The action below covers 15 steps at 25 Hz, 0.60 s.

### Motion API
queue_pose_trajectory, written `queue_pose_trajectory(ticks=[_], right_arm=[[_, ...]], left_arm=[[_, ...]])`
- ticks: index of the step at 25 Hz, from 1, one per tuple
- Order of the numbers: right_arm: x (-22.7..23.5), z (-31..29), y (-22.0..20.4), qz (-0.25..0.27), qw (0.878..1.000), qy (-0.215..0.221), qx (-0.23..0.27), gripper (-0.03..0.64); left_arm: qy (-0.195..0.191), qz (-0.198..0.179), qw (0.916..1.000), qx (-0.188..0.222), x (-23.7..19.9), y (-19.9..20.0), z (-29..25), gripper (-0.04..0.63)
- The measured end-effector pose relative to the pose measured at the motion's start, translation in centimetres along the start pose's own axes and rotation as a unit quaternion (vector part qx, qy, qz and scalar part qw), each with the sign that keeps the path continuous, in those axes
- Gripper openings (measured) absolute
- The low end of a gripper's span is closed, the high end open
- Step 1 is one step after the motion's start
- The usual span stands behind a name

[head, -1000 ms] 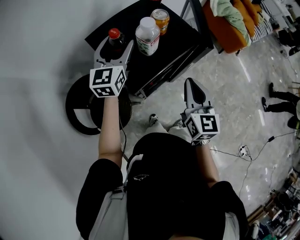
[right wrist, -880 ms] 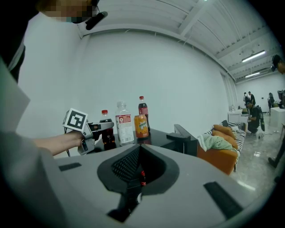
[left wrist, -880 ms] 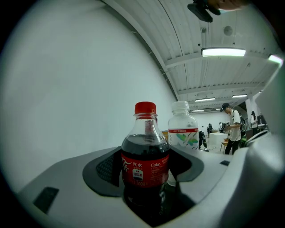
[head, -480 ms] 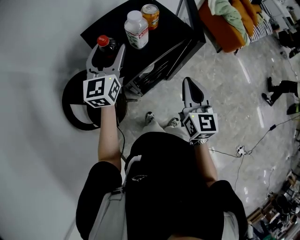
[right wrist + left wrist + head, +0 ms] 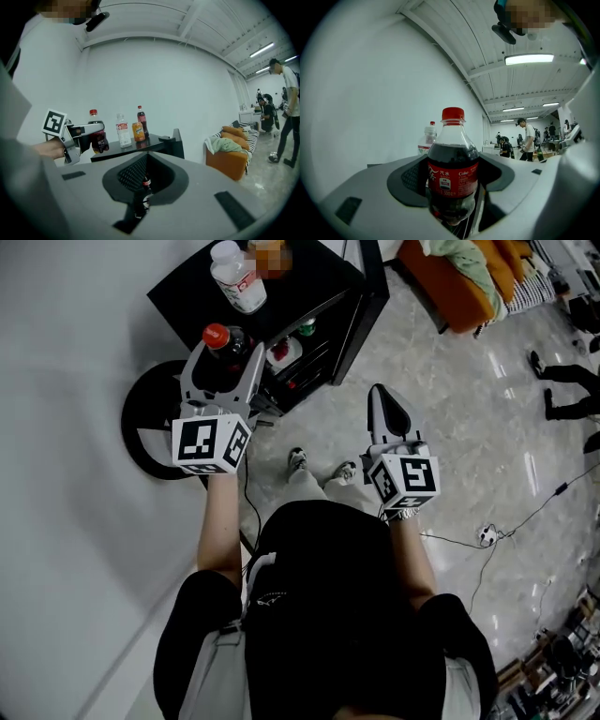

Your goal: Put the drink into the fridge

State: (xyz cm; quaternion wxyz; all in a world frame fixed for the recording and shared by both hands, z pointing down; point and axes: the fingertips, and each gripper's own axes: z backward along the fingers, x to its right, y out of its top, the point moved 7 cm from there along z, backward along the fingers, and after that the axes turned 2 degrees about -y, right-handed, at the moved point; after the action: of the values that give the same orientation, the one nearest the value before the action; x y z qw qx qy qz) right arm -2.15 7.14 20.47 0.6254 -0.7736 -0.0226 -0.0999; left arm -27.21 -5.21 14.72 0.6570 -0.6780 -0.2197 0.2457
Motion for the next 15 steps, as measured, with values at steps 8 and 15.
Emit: queue_pose_trajectory(ticks=[8, 15], right_arm=[[5.2, 3.5, -2.3, 0.032, 0.999, -0.011, -0.011, 0.014], [10.6, 5.1, -6.6, -0.027, 0.998, -0.045, -0.031, 0.014]], left_arm=[[-0.004, 0.008, 0.9999, -0.011, 7.4, -2.1, -0.2, 0.314], [0.020, 0.021, 0.9995, -0.012, 10.9, -5.8, -1.6, 0.314]])
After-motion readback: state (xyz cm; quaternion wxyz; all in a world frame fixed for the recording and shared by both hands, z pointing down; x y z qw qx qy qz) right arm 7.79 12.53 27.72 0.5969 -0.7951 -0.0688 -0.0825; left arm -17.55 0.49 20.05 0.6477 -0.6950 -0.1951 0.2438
